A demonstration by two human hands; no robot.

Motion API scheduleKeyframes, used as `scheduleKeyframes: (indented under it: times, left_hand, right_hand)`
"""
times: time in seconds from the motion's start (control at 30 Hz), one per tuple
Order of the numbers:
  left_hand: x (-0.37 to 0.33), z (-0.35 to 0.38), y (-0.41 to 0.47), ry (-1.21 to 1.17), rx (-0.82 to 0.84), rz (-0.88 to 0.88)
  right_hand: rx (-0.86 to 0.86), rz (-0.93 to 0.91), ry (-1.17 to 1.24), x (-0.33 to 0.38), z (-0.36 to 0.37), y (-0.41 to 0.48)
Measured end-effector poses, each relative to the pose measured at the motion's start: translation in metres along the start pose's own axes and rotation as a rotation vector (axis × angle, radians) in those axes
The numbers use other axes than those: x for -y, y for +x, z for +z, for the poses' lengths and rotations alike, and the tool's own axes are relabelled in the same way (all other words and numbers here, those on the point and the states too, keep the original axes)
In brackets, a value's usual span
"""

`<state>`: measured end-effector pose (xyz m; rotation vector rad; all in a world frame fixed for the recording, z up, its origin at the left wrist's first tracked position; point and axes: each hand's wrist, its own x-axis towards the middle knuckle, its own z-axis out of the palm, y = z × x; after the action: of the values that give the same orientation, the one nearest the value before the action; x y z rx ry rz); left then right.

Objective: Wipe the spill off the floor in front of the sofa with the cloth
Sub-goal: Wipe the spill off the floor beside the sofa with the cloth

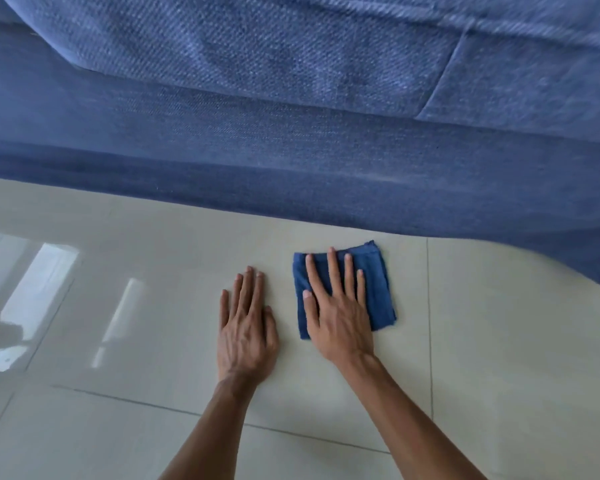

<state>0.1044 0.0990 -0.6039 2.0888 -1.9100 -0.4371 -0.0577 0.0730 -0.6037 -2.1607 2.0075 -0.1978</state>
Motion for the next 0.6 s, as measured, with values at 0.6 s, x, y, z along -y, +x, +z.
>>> scheduleKeyframes:
  times: [0.6]
  left_hand:
    - [0.003,0.004,0.001,-0.023,-0.033,0.024]
  right_hand:
    - [-0.020,0.046,-0.027,-0.057,-0.007,-0.062]
